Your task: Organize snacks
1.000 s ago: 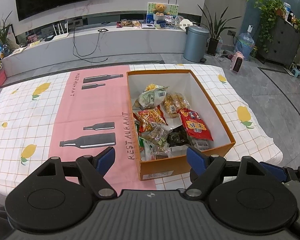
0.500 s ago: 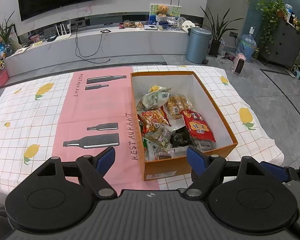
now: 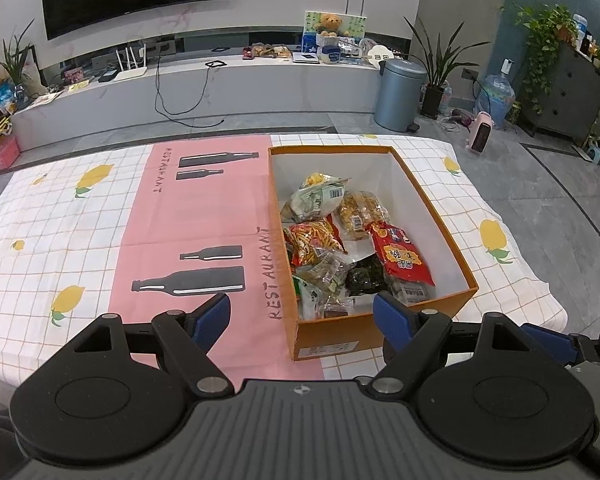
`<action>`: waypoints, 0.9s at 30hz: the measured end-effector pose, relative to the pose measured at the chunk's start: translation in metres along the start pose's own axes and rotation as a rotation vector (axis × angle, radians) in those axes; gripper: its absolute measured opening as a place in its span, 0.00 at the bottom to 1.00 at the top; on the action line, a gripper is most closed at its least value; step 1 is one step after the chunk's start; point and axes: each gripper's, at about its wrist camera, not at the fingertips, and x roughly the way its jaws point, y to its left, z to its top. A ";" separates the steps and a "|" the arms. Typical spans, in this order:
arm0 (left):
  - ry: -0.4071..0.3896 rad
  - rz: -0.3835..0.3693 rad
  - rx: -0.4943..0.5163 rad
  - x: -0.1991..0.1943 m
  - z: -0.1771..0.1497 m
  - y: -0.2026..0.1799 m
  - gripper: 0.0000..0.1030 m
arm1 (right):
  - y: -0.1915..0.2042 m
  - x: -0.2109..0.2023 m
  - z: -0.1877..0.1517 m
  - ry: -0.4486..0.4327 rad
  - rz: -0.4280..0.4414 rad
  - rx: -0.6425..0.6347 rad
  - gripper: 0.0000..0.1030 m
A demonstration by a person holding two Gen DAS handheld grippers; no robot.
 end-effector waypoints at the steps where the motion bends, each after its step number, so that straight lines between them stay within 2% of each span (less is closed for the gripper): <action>1: 0.000 0.000 -0.002 0.000 0.000 0.001 0.92 | 0.001 0.000 0.000 -0.001 -0.001 -0.002 0.97; 27: -0.013 -0.004 -0.013 -0.004 -0.001 0.008 0.92 | 0.008 -0.006 -0.004 -0.011 0.011 -0.010 0.97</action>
